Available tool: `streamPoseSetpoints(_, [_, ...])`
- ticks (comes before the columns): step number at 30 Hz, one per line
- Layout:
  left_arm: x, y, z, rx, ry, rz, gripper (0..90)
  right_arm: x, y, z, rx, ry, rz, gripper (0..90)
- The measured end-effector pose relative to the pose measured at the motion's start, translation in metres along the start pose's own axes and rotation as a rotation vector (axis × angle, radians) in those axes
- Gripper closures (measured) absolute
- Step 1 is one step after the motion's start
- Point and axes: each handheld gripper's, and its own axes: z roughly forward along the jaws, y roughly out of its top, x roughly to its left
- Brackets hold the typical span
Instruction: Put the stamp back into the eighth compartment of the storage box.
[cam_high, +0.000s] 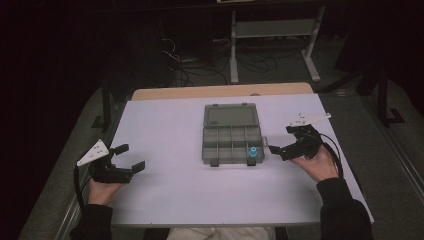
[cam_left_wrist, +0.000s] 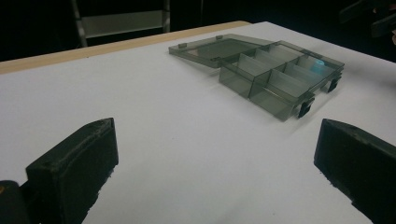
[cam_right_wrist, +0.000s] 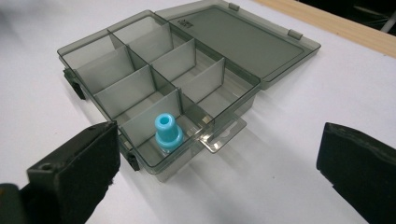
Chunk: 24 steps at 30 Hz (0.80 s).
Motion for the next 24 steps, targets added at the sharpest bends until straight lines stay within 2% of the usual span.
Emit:
streamPoseSetpoints(7, [0.0,0.0,0.0,-0.001,0.0,-0.004,0.0,0.0,-0.009,-0.006,-0.04,-0.002,0.012,0.0])
streamPoseSetpoints(17, [0.001,0.0,0.0,0.001,0.001,0.003,0.0,-0.002,-0.027,-0.02,-0.115,-0.015,0.058,0.0])
streamPoseSetpoints(24, [0.0,0.0,0.0,0.0,0.004,-0.002,0.0,-0.002,-0.04,-0.024,-0.148,-0.025,0.077,0.0])
